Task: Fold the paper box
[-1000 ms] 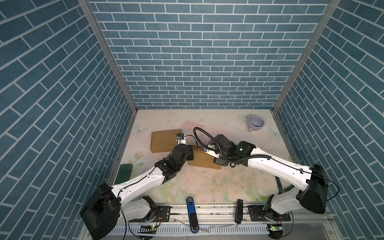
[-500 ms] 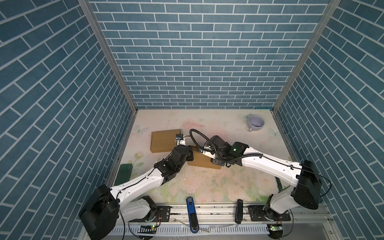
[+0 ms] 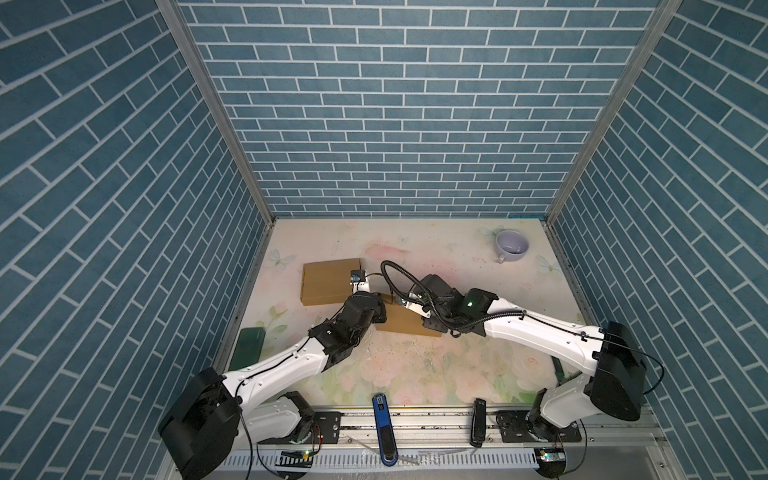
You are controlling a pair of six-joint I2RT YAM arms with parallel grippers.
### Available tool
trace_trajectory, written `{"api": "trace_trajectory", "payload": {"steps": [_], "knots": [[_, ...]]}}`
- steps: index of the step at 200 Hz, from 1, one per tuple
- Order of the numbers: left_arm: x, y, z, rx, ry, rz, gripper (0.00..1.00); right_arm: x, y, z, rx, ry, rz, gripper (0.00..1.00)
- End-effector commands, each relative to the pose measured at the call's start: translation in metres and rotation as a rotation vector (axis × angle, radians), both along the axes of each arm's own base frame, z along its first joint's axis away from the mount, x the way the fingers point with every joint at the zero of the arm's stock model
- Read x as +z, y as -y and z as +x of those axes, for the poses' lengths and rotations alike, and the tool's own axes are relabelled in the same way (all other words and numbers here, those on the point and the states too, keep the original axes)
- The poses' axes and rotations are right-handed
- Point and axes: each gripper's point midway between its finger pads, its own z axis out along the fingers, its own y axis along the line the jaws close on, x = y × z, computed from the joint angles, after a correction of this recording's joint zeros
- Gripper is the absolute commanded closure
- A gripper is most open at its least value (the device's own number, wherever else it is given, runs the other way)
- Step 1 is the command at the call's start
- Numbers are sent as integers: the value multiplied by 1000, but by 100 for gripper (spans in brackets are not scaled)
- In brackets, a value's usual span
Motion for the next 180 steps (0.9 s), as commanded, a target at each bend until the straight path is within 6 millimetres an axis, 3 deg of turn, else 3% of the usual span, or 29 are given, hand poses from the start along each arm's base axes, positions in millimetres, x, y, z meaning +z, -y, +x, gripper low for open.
{"api": "trace_trajectory", "payload": {"steps": [1,61,107,155,180], "knots": [[-76,-23,-48,-68,-260,182,76,-32,0,-9,-37,-79,-7,71],[-55,-28,-59,-103,-214,137,57,-37,-1,-6,-78,-90,-8,74],[-14,-29,-65,-110,-143,32,41,-37,-4,-7,-95,-99,10,78],[39,-42,-47,-74,-47,-152,28,-40,-6,-11,-83,-103,12,81],[55,-52,-29,-57,-25,-281,24,-42,-8,-13,-75,-103,7,81]]}}
